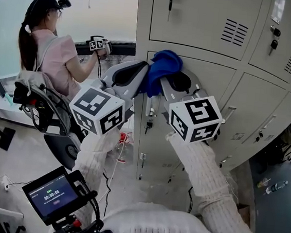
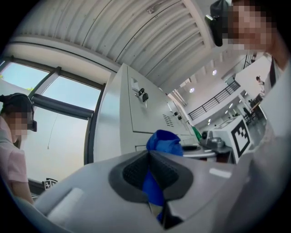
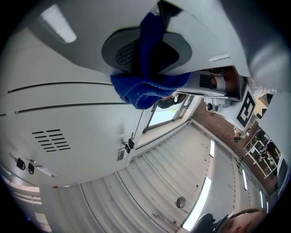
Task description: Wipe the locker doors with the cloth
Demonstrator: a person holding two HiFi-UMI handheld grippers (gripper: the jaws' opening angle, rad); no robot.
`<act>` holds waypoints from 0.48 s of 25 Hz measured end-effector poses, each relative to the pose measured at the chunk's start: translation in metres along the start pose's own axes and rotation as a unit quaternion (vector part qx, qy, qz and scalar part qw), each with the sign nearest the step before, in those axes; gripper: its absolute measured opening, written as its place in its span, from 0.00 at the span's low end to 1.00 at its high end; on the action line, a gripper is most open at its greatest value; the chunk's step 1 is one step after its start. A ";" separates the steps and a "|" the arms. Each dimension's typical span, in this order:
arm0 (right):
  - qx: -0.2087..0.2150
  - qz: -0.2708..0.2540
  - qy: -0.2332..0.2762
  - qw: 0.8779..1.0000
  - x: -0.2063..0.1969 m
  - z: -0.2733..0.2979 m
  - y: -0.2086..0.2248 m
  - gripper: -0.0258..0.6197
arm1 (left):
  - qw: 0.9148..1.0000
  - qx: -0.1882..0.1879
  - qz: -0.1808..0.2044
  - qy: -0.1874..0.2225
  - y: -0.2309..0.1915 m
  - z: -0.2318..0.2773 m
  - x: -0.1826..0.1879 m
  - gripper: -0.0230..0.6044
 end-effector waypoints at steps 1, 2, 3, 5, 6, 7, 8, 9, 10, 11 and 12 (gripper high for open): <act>0.003 0.000 0.001 1.000 0.000 0.001 0.000 0.11 | 1.000 0.001 0.001 -0.002 -0.001 0.001 0.000 0.04; 0.006 -0.002 0.002 1.000 0.001 0.001 0.001 0.11 | 1.000 0.003 0.003 -0.004 -0.002 0.002 -0.001 0.04; 0.008 -0.004 0.004 1.000 0.001 0.002 0.001 0.11 | 1.000 0.005 0.003 -0.006 -0.003 0.003 -0.002 0.04; 0.010 -0.004 0.009 1.000 0.001 0.002 0.002 0.11 | 1.000 0.009 0.001 -0.006 -0.004 0.004 -0.003 0.04; 0.011 -0.003 0.011 1.000 0.000 0.001 0.001 0.11 | 1.000 0.010 -0.001 -0.005 -0.003 0.004 -0.004 0.04; 0.012 -0.001 0.012 1.000 -0.001 0.000 0.001 0.11 | 1.000 0.010 -0.002 -0.005 -0.003 0.004 -0.005 0.04; 0.013 0.000 0.012 1.000 -0.003 -0.001 0.001 0.11 | 1.000 0.009 -0.003 -0.005 -0.001 0.003 -0.006 0.04; 0.014 0.001 0.013 1.000 -0.004 -0.001 0.000 0.11 | 1.000 0.008 -0.004 -0.006 0.000 0.003 -0.008 0.04; 0.014 0.002 0.014 1.000 -0.006 -0.002 0.000 0.11 | 1.000 0.006 -0.005 -0.008 0.002 0.004 -0.011 0.04; 0.015 0.002 0.015 1.000 -0.008 -0.002 -0.001 0.11 | 1.000 0.003 -0.005 -0.012 0.004 0.004 -0.014 0.04; 0.016 0.002 0.015 1.000 -0.010 -0.003 -0.001 0.11 | 1.000 0.000 -0.005 -0.015 0.006 0.004 -0.018 0.04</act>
Point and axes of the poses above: the fingertips, and each gripper's own axes: z forward along the fingers, y to its right, x out of its top, the point moved 6 cm from there along -z, backward along the fingers, and after that the axes turned 3 degrees about z, right-handed, at the moved point
